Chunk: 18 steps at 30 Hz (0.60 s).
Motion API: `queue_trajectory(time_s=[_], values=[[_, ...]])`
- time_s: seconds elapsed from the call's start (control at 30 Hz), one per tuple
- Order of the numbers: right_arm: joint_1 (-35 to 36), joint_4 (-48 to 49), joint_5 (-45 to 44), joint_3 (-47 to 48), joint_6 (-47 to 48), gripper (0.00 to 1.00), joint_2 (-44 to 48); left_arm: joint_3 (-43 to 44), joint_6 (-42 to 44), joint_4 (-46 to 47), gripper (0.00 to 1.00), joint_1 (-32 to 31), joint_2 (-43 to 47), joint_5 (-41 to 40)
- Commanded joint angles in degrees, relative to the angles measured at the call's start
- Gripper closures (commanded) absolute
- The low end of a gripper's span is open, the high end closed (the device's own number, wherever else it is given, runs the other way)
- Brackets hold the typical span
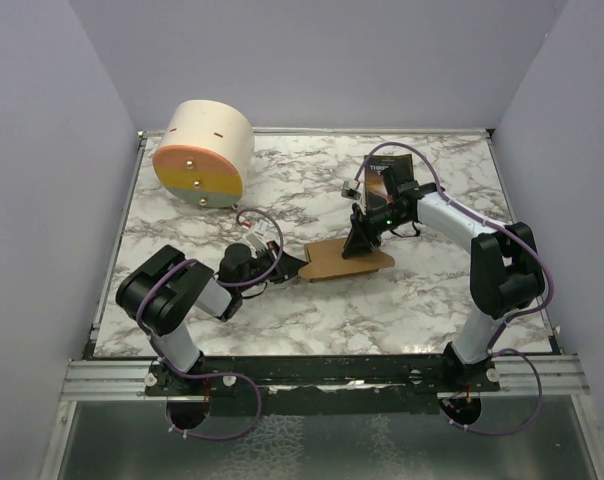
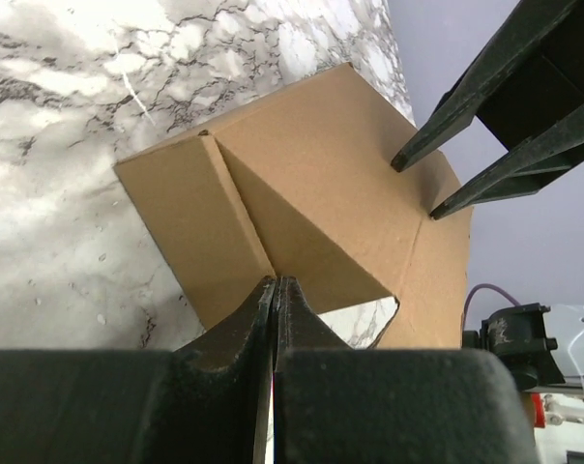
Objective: Fold the paper box
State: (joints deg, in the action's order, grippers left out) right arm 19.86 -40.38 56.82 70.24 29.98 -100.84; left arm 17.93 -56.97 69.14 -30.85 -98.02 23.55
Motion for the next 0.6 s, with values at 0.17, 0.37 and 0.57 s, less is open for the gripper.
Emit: queue_trajectory(time_s=[0.17, 0.37, 0.57], values=[[-0.2, 0.9, -0.6, -0.3, 0.1, 0.64, 0.3, -3.4, 5.9, -16.1, 0.93, 2.4, 11.3, -6.1], [-0.2, 1.6, -3.8, -1.8, 0.6, 0.64, -1.3, -4.3, 9.8, -25.8, 0.9, 3.5, 21.8, -11.1], [-0.2, 1.6, -5.5, -2.5, 1.1, 0.64, -3.6, 0.6, 12.2, -27.1, 0.85, 3.3, 27.8, -8.0]])
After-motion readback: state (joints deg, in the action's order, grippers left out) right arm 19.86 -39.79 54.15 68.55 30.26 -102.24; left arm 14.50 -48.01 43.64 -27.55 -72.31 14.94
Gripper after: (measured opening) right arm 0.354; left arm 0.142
